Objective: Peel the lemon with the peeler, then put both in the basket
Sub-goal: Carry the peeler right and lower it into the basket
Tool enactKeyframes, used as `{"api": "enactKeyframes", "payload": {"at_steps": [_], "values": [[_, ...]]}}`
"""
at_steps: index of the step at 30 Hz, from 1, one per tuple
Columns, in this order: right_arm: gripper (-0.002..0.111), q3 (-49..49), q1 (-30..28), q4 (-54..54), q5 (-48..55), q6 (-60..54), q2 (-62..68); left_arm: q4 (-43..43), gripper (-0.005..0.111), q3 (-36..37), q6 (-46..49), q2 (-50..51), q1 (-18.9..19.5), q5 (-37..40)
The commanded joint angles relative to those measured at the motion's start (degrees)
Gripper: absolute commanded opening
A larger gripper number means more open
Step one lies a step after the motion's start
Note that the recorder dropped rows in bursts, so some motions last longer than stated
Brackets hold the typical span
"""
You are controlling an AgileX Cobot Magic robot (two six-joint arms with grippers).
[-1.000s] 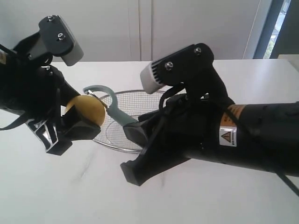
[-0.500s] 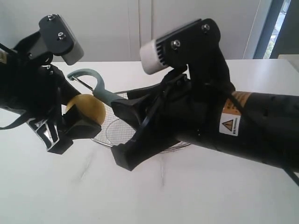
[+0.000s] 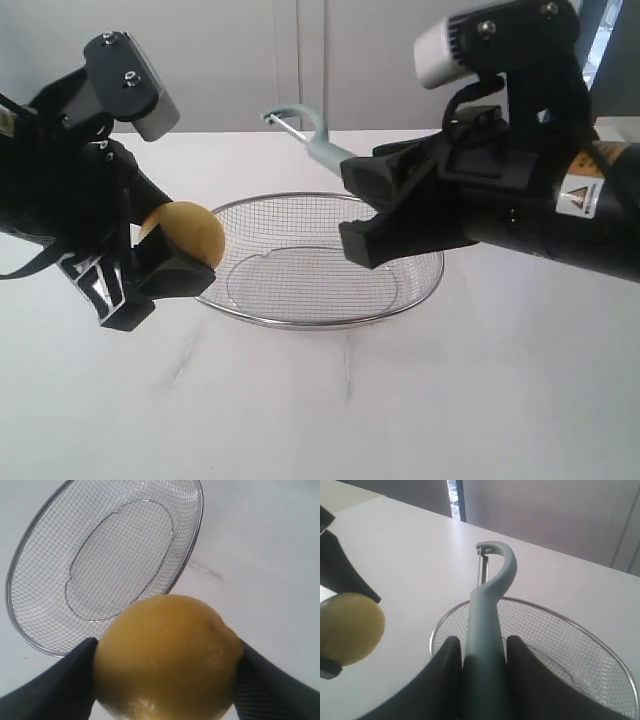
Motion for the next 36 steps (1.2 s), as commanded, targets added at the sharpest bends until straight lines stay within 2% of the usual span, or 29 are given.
{"api": "enactKeyframes", "payload": {"at_steps": [1,13,21,36], "values": [[0.000,-0.5,-3.5,0.0,-0.1,-0.3,-0.2,-0.8,0.000,0.2,-0.8,-0.5,-0.2,0.1],[0.000,-1.6,-8.5,0.0,-3.9,-0.3,10.3,-1.6,0.000,0.2,-1.4,-0.5,-0.2,0.0],[0.000,-5.1,-8.6,-0.2,-5.7,-0.4,19.1,-1.7,0.000,0.2,-1.4,-0.5,-0.2,0.0],[0.000,-5.2,-8.6,-0.2,-9.7,-0.3,28.9,-2.3,0.000,0.2,-1.4,-0.5,-0.2,0.0]]}}
